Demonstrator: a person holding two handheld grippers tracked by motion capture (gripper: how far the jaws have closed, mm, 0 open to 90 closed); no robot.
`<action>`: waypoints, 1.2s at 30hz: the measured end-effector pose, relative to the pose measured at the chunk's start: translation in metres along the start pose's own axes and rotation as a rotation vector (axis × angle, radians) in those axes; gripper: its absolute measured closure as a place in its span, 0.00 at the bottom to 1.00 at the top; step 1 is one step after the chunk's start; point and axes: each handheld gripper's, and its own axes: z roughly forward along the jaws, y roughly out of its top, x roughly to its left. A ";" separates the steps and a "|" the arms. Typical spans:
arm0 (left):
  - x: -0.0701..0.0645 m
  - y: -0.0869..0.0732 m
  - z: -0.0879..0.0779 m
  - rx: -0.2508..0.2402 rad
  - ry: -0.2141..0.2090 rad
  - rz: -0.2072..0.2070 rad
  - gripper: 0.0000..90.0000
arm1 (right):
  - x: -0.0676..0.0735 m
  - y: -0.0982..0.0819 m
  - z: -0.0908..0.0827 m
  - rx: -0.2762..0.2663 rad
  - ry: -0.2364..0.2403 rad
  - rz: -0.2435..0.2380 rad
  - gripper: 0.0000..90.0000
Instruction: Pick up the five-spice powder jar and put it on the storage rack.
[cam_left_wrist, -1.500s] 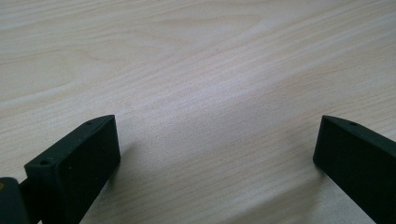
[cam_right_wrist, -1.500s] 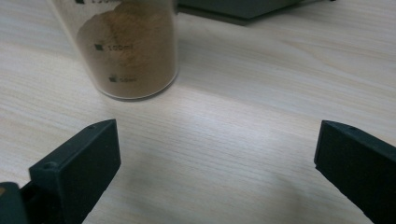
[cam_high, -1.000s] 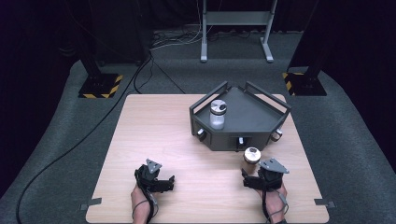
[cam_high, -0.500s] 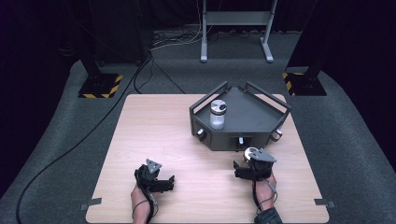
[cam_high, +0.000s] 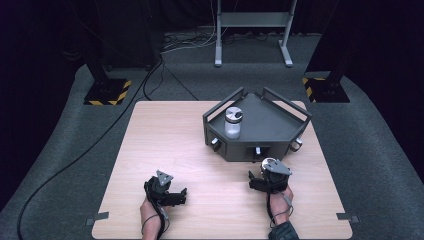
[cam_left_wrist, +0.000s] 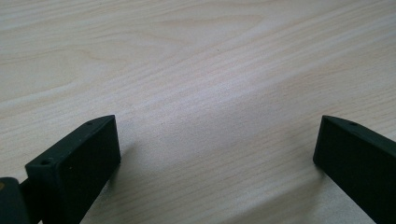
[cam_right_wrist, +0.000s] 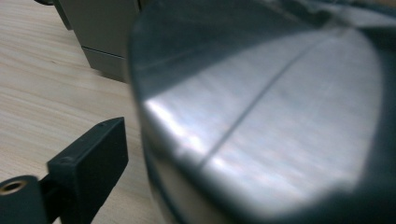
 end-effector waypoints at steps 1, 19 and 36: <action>0.000 0.000 0.000 0.000 0.001 0.003 0.00 | 0.000 0.000 -0.001 -0.001 -0.005 0.000 0.09; 0.000 0.000 0.000 0.000 0.000 0.000 0.00 | -0.004 -0.004 -0.004 -0.015 -0.014 0.033 0.33; 0.000 0.000 0.000 0.000 -0.001 0.000 0.00 | -0.005 -0.005 -0.006 -0.030 -0.003 0.017 0.33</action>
